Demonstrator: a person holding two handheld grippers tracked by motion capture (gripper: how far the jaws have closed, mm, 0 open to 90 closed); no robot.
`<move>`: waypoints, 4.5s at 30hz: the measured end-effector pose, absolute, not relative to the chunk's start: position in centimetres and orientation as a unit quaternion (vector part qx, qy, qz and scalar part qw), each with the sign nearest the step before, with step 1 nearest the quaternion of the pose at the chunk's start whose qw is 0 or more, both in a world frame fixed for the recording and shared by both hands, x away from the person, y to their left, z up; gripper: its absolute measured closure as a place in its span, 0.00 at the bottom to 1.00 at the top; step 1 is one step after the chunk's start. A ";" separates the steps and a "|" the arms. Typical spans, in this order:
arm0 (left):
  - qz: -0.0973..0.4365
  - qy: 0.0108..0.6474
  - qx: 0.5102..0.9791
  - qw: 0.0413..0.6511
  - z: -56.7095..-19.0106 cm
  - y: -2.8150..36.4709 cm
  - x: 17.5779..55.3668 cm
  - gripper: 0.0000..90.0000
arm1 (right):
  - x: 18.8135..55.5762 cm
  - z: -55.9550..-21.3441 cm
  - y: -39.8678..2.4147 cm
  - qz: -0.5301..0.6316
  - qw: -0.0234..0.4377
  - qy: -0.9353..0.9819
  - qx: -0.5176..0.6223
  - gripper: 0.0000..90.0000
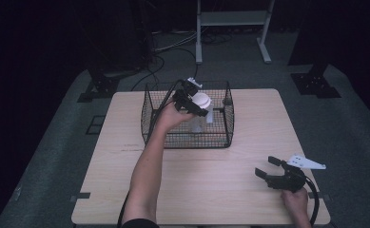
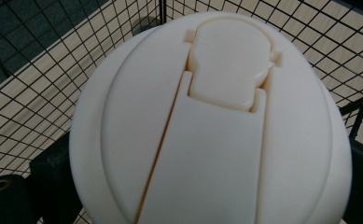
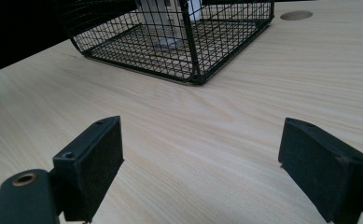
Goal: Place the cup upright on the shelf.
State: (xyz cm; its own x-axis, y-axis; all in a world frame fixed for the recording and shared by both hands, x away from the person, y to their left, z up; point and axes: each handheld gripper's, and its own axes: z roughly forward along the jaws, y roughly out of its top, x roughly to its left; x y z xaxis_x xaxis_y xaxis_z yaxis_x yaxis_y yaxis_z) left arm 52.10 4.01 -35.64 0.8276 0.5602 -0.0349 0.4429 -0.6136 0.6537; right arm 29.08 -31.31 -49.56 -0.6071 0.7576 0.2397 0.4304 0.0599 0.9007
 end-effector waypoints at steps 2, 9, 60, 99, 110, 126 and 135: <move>0.089 0.282 0.892 0.341 -35.7 4.1 52.1 0.05 | 29.1 -49.6 -31.3 0.545 0.150 0.712 0.417 0.14; 0.094 0.279 0.888 0.352 -35.9 4.5 51.9 0.05 | 29.1 -49.6 -31.3 0.546 0.149 0.710 0.418 0.14; 0.111 0.271 0.872 0.392 -33.7 10.6 47.6 0.00 | 29.1 -49.7 -31.0 0.529 0.157 0.721 0.420 0.14; 0.108 0.243 0.871 0.413 -34.4 14.5 41.0 0.00 | 29.2 -49.7 -30.7 0.511 0.167 0.728 0.425 0.14; 0.111 0.240 0.872 0.413 -35.0 14.9 39.7 0.00 | 29.2 -49.8 -30.6 0.510 0.167 0.728 0.426 0.14; 0.111 0.242 0.869 0.416 -36.6 16.1 37.6 0.00 | 29.2 -49.7 -30.6 0.508 0.162 0.729 0.429 0.14; 0.111 0.236 0.868 0.423 -37.0 16.5 36.3 0.00 | 29.2 -49.8 -30.6 0.507 0.162 0.729 0.430 0.14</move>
